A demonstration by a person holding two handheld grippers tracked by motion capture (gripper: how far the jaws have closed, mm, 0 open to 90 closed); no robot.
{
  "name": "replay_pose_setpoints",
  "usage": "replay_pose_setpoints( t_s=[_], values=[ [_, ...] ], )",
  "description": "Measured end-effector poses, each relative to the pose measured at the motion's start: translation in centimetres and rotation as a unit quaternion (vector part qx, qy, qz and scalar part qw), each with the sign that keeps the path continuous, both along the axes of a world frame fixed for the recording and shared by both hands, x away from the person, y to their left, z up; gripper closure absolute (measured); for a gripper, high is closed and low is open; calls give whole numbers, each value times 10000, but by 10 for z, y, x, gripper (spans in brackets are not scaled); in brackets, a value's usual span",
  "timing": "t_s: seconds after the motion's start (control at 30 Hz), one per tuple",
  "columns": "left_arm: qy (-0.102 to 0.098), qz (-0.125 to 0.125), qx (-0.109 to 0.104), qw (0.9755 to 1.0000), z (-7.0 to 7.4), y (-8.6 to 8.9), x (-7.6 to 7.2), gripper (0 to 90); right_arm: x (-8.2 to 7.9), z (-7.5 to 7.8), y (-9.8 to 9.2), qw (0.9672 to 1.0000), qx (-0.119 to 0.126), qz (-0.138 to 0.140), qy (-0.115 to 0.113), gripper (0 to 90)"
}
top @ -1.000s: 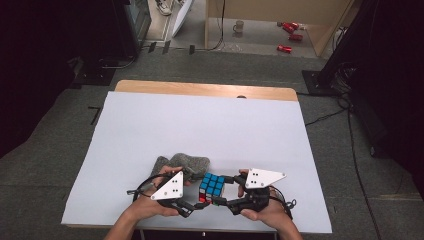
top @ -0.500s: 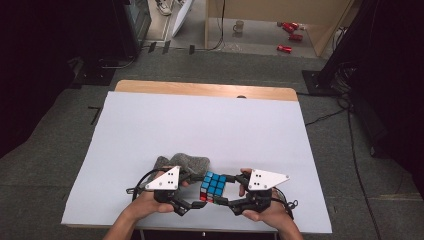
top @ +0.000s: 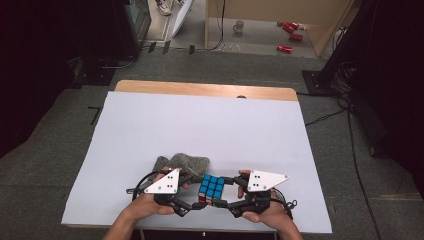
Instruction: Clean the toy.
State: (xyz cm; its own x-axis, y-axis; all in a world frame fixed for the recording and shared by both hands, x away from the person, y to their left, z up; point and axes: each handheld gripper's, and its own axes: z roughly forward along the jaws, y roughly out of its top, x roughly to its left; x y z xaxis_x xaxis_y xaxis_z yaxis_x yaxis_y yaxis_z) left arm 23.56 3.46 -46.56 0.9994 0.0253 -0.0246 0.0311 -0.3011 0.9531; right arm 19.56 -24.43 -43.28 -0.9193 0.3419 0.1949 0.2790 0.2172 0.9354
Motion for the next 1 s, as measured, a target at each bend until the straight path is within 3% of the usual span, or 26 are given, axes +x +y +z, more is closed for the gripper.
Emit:
replay_pose_setpoints(
  t_s=[0.1, 0.27, 0.33, 0.53, 0.8, 1.0],
  values=[
    [74, 0, 19, 10000, 0, -1, 1, 303, 0, 0, 0, 10000, -21, -12, -1, 352],
    [544, -60, 141, 9984, -3, -4, 6, 254, 1, -2, 1, 10000, 12, -25, -5, 351],
    [567, -87, 153, 9982, -4, -5, 5, 251, 1, -2, 2, 10000, 35, 3, 2, 351],
    [856, -312, -89, 9958, -2, -1, 9, 303, 1, -2, 4, 9999, 83, 53, 101, 351],
    [1024, -430, -126, 9937, -3, 0, 12, 318, 3, -3, 1, 9994, 189, 125, 260, 350],
    [1045, -414, -149, 9935, -3, 0, 13, 325, 4, -3, 2, 9994, 194, 104, 267, 344]
  ],
)
